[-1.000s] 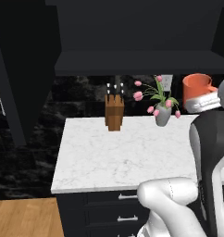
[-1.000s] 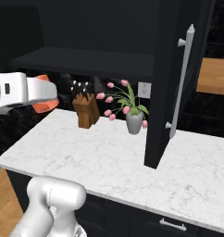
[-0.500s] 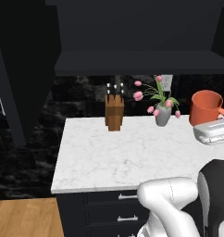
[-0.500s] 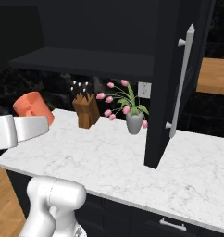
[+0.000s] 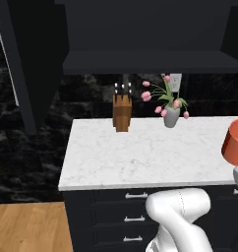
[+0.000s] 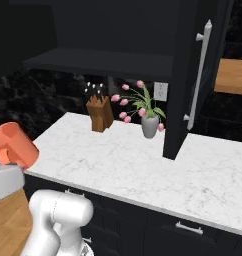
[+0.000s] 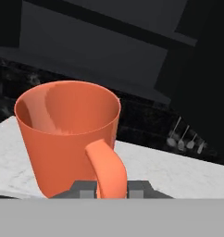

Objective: Gather all objects into one cabinet and sort the glasses and bowls to opposite sides.

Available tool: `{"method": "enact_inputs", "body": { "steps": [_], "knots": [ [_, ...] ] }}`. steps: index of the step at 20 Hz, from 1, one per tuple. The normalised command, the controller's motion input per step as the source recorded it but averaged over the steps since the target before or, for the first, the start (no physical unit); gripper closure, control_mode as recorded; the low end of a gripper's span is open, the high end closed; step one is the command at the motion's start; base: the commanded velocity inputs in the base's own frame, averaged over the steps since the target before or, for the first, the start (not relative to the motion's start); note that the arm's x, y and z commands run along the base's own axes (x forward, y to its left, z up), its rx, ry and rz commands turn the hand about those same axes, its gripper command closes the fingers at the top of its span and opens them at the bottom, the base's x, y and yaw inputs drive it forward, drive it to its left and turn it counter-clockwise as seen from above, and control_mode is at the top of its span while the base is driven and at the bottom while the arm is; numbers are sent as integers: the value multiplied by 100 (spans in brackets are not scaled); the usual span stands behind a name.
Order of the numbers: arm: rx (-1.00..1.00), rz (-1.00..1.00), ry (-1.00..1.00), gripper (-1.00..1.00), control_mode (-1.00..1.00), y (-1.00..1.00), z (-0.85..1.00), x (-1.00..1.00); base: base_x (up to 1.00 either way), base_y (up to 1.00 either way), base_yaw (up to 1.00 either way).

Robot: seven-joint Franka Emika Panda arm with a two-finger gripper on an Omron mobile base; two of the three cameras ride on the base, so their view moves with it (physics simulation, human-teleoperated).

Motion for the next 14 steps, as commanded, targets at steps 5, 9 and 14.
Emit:
{"method": "enact_inputs", "body": {
  "steps": [5, 9, 14],
  "knots": [
    [0, 0, 0, 100, 100, 0, 0, 0, -16, 0, 57],
    [0, 0, 0, 100, 100, 0, 0, 0, -8, 0, 74],
    [0, 0, 0, 100, 100, 0, 0, 0, -1, 0, 73]
  ]
}}
